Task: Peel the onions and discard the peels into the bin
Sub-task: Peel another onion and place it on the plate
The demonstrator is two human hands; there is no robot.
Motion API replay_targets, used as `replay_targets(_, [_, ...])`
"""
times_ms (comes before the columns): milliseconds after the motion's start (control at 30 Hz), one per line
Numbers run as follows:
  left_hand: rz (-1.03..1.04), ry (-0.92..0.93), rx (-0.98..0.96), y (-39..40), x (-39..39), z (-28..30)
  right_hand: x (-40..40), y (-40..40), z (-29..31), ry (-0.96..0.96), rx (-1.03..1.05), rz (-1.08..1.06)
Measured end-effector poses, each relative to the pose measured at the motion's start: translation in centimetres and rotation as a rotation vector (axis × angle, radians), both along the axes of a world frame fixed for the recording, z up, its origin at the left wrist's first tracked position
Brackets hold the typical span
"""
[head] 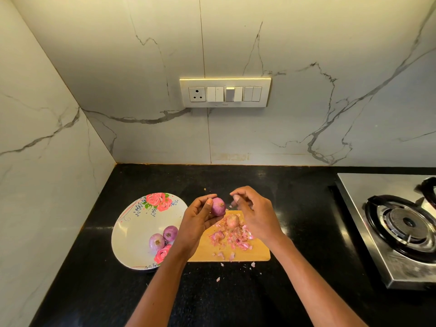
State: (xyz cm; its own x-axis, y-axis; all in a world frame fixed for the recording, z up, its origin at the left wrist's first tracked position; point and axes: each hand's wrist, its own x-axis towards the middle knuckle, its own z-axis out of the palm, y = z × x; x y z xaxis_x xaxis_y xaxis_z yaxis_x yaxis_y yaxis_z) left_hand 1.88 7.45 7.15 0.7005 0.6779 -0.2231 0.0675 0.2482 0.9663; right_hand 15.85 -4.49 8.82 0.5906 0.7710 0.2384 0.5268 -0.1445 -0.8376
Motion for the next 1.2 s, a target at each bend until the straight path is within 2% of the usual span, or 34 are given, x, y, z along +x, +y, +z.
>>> replay_targets(267, [0.065,0.053,-0.104,0.1,0.2,-1.2,-0.4,-0.1,-0.7,-0.05,-0.157,0.089])
replay_targets(433, [0.025,0.126,-0.074,-0.3,0.7,-1.3,-1.0,0.7,-1.4,-0.011,-0.302,0.178])
replay_targets(633, [0.01,0.207,0.02,-0.1,0.9,-1.5,-1.2,0.5,-1.8,-0.049,-0.113,0.013])
replay_targets(800, [0.004,0.266,0.056,0.0,0.4,-1.5,-0.8,0.5,-2.6,-0.037,-0.178,-0.017])
replay_targets(933, [-0.037,0.206,0.025,-0.2,-0.1,-1.3,-1.3,0.6,-2.6,0.014,-0.132,-0.005])
replay_targets(1100, [-0.024,0.06,-0.112,-0.5,-0.5,-1.6,-1.9,0.5,-2.2,0.21,-0.041,0.039])
replay_targets(1200, [0.02,0.012,-0.139,-0.3,-0.6,-1.5,-1.5,0.4,-2.4,0.188,-0.001,0.01])
